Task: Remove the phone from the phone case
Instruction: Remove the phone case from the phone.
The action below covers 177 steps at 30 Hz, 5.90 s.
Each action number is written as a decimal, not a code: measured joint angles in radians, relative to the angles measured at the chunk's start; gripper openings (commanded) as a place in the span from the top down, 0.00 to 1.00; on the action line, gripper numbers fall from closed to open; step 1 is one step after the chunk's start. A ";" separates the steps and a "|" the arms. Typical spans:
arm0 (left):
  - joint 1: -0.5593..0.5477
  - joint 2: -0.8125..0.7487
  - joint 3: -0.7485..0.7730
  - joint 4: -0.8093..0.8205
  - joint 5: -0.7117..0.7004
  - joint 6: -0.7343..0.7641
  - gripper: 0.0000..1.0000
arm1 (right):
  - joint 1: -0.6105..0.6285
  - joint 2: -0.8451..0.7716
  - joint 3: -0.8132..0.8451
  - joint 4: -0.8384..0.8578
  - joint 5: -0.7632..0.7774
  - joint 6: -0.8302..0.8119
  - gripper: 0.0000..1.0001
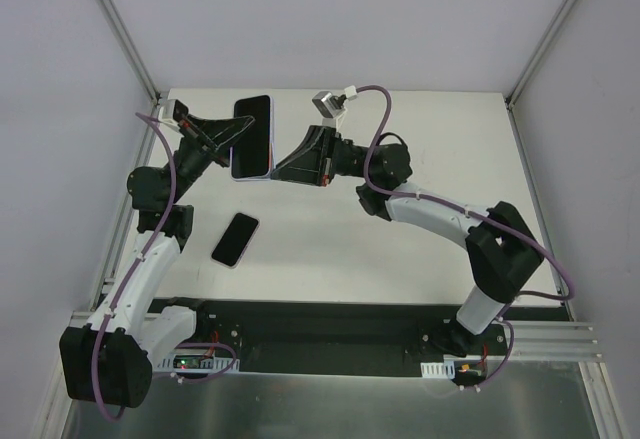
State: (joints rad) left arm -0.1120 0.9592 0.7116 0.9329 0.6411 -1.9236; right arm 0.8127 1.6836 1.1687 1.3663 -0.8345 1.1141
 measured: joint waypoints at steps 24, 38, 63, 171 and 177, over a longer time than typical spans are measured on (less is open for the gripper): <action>0.003 -0.020 0.002 -0.215 -0.071 0.105 1.00 | 0.018 -0.175 0.169 -1.033 0.176 -0.325 0.99; -0.006 -0.122 -0.040 -0.409 -0.190 0.434 1.00 | 0.011 -0.107 0.186 -1.191 0.201 -0.261 0.82; -0.065 -0.065 -0.105 -0.311 -0.283 0.476 1.00 | -0.042 0.032 0.103 -0.753 0.146 -0.105 0.99; -0.194 0.430 0.196 -0.069 0.272 0.477 1.00 | -0.336 -0.074 0.147 -0.998 -0.144 -0.385 0.59; -0.184 0.431 0.211 -0.061 0.324 0.492 1.00 | -0.328 -0.047 0.193 -1.046 -0.233 -0.395 0.61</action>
State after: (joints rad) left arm -0.2962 1.3899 0.9230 0.8715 0.9649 -1.4315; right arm 0.4850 1.6371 1.3613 0.3202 -1.0676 0.7193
